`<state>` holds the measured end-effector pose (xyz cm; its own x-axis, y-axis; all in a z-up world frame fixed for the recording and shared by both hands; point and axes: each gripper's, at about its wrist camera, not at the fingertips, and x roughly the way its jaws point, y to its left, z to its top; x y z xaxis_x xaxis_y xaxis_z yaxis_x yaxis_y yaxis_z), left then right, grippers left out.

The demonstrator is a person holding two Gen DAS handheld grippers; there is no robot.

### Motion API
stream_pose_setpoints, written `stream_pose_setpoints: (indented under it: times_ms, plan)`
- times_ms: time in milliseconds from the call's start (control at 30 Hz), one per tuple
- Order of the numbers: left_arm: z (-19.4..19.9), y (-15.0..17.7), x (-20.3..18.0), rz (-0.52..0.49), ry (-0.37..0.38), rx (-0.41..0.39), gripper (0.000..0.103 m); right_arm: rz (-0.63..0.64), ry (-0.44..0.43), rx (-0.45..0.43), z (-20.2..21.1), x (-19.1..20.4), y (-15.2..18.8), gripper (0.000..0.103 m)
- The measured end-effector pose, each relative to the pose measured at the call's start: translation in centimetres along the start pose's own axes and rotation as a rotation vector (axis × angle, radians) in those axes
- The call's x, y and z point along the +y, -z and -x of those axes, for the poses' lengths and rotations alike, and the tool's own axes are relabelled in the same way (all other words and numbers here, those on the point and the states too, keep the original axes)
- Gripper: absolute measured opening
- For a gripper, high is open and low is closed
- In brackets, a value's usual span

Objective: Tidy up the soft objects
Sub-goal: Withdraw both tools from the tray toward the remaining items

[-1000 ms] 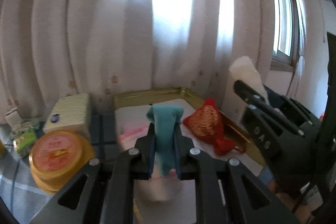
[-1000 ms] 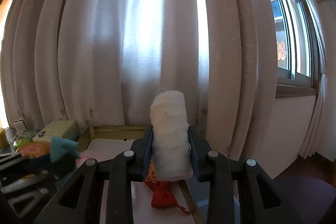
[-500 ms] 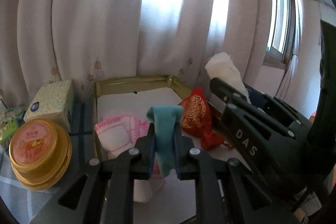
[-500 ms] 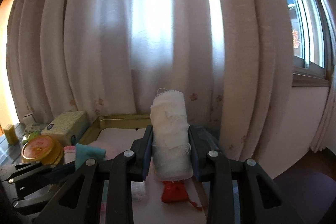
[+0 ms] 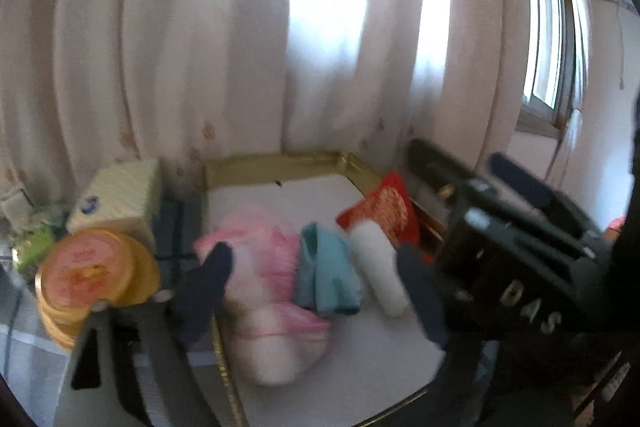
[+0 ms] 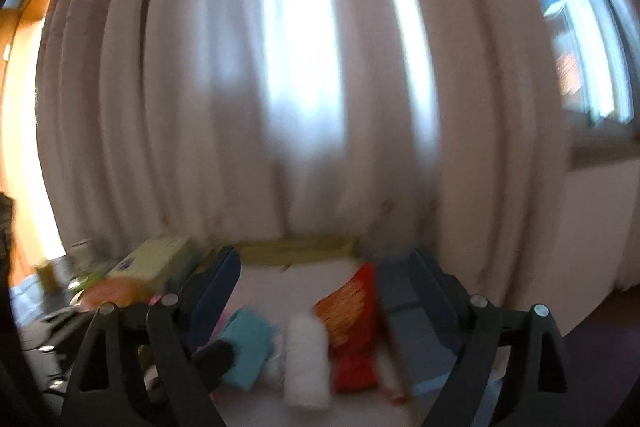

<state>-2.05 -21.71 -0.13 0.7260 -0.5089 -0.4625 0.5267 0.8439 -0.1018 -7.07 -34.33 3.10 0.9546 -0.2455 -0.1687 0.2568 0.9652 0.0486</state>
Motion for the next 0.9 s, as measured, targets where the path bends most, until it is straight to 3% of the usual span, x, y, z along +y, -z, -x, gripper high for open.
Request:
stream_pose_setpoints:
  times_ms: [167,267,467,700,900]
  plan:
    - [2.6,-0.1,1.8,0.054,-0.100,-0.143,0.103,-0.020,0.159,-0.118,1.9,-0.8,-0.3,0.091]
    - [4.2,-0.1,3.7,0.115,-0.227,-0.229,0.103,-0.053,0.209,-0.136,2.1,-1.5,-0.3,0.091]
    - [5.0,0.0,5.9,0.177,-0.390,-0.265,0.103,-0.025,0.236,-0.152,2.4,-0.9,-0.3,0.091]
    - [3.6,0.0,6.2,0.155,-0.379,-0.161,0.103,-0.020,0.265,-0.155,2.4,-0.8,-0.2,0.091]
    - [4.2,0.4,5.2,0.091,-0.367,-0.174,0.103,-0.001,0.289,-0.166,2.7,-0.4,-0.1,0.091]
